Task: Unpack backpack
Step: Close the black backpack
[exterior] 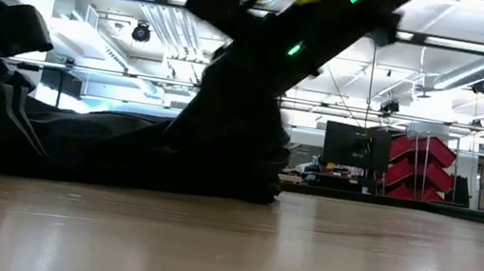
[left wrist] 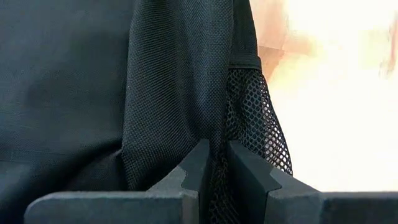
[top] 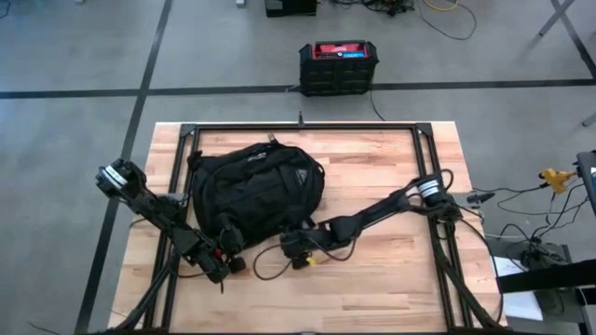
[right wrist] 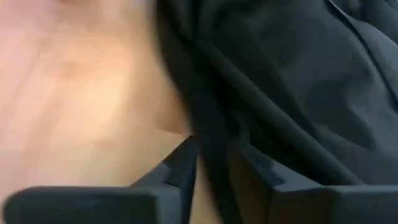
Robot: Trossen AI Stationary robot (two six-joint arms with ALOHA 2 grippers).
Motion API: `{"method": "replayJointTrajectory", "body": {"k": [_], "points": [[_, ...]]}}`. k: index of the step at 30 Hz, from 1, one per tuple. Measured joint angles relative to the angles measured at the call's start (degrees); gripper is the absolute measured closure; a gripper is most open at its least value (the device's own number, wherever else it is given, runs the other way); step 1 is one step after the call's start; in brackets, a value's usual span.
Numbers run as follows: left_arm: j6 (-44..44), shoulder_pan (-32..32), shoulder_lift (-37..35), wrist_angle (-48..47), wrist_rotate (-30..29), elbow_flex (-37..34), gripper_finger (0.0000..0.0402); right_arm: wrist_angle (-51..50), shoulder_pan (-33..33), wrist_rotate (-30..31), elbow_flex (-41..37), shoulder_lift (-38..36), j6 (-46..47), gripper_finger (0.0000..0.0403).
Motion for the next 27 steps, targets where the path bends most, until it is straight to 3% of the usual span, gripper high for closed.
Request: {"method": "replayJointTrajectory", "body": {"k": [5,10,14,19,27], "points": [[0.1,-0.3,0.0,0.3,0.0,0.0,0.0358,0.7,-2.2,0.0,1.6,2.5,-1.6,0.0257],[0.3,-0.4,0.0,0.5,-0.2,0.0,0.0358,0.9,-3.6,-0.3,1.9,2.9,-0.4,0.0243],[1.3,-0.4,0.0,0.7,-0.4,0.0,0.0358,-1.0,-5.4,-1.9,2.0,3.0,1.7,0.0287],[1.6,-0.4,0.1,0.7,-0.5,0.0,0.0358,-3.5,-7.0,-5.5,2.2,2.9,3.3,0.039],[1.7,-0.4,0.1,0.2,-0.3,0.0,0.0358,-18.6,-5.0,-5.3,5.7,1.5,1.1,0.04]]}}
